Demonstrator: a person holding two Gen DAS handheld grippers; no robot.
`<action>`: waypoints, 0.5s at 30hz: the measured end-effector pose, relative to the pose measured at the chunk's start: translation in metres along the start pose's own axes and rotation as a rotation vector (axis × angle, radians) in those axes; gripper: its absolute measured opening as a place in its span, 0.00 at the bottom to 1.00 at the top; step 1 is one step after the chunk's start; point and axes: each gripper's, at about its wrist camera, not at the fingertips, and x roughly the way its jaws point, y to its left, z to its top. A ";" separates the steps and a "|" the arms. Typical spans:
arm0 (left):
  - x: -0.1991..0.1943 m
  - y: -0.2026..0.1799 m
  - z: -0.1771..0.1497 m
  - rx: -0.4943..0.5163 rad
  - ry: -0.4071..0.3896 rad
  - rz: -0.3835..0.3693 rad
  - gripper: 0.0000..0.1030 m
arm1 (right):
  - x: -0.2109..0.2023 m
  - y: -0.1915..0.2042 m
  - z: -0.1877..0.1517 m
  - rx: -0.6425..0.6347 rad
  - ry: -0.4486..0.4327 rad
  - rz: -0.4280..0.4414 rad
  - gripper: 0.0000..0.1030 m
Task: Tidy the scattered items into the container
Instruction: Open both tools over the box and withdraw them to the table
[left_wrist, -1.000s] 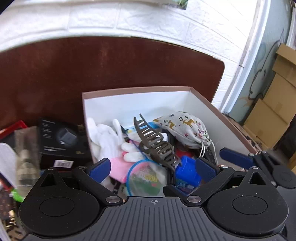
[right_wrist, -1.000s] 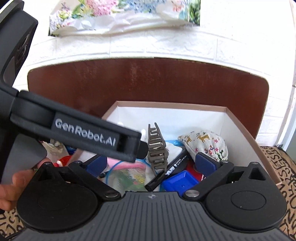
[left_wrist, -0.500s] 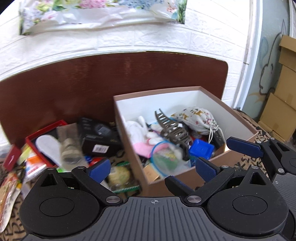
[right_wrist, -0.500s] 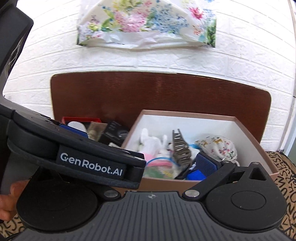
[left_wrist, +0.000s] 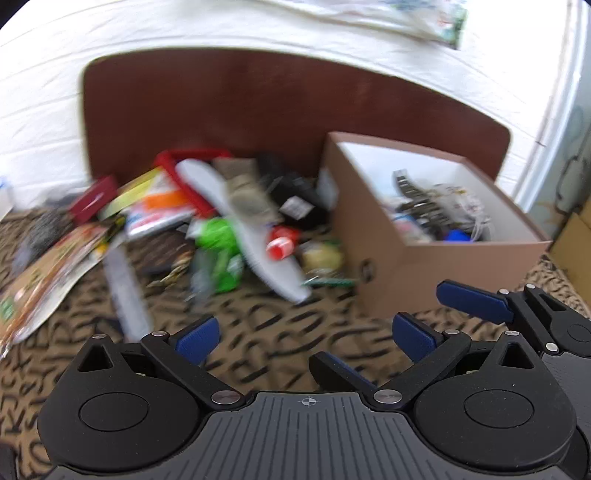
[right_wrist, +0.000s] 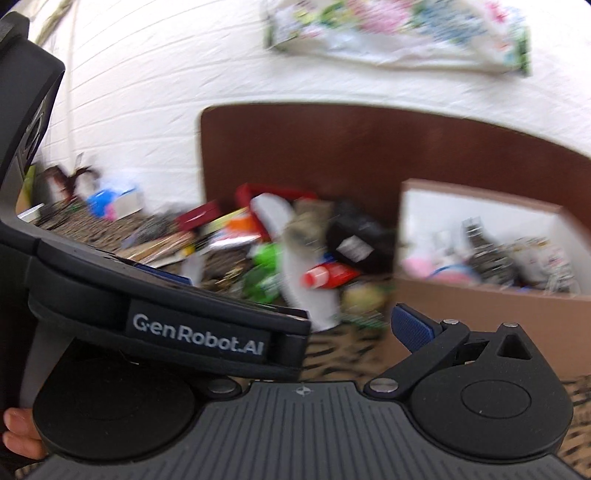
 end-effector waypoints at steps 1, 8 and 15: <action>-0.001 0.008 -0.005 -0.009 0.003 0.008 1.00 | 0.004 0.007 -0.003 -0.001 0.011 0.016 1.00; 0.004 0.067 -0.027 -0.113 0.069 0.059 1.00 | 0.035 0.048 -0.021 -0.049 0.079 0.098 1.00; 0.029 0.135 -0.016 -0.265 0.075 0.147 0.90 | 0.070 0.074 -0.024 -0.107 0.112 0.141 0.95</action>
